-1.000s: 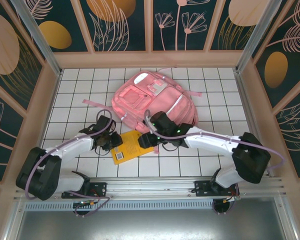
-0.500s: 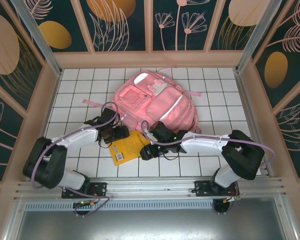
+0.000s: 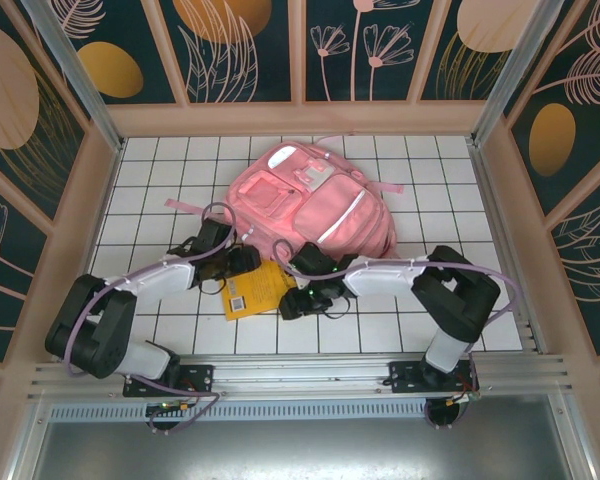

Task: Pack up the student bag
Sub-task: Rotate the book at the center of the table.

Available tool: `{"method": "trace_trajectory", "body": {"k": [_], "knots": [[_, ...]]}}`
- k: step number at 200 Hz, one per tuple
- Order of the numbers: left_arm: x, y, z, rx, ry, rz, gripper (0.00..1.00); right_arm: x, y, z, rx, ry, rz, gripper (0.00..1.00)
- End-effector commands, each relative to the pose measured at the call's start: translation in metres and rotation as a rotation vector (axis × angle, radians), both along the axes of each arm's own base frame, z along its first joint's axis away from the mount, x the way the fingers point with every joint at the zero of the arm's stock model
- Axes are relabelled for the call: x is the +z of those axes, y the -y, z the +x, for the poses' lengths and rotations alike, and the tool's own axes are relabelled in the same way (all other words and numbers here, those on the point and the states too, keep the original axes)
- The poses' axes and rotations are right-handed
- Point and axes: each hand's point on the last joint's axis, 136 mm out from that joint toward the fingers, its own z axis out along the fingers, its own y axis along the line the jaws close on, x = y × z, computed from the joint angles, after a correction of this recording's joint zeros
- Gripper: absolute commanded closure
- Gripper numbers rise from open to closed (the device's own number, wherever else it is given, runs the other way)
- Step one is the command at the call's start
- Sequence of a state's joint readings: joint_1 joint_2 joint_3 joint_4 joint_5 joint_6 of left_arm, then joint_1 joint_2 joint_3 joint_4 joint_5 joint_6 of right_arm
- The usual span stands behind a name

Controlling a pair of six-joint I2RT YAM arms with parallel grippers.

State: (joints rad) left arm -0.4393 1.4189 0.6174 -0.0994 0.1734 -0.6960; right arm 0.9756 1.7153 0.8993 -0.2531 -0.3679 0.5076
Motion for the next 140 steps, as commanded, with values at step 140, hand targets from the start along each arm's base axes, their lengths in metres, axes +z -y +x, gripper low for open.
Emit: {"method": "trace_trajectory", "body": {"k": [140], "knots": [[0.037, -0.017, -0.055, 0.03, -0.098, 0.0, 0.2, 0.037, -0.019, 0.112, -0.296, 0.137, 0.16, 0.41]]}}
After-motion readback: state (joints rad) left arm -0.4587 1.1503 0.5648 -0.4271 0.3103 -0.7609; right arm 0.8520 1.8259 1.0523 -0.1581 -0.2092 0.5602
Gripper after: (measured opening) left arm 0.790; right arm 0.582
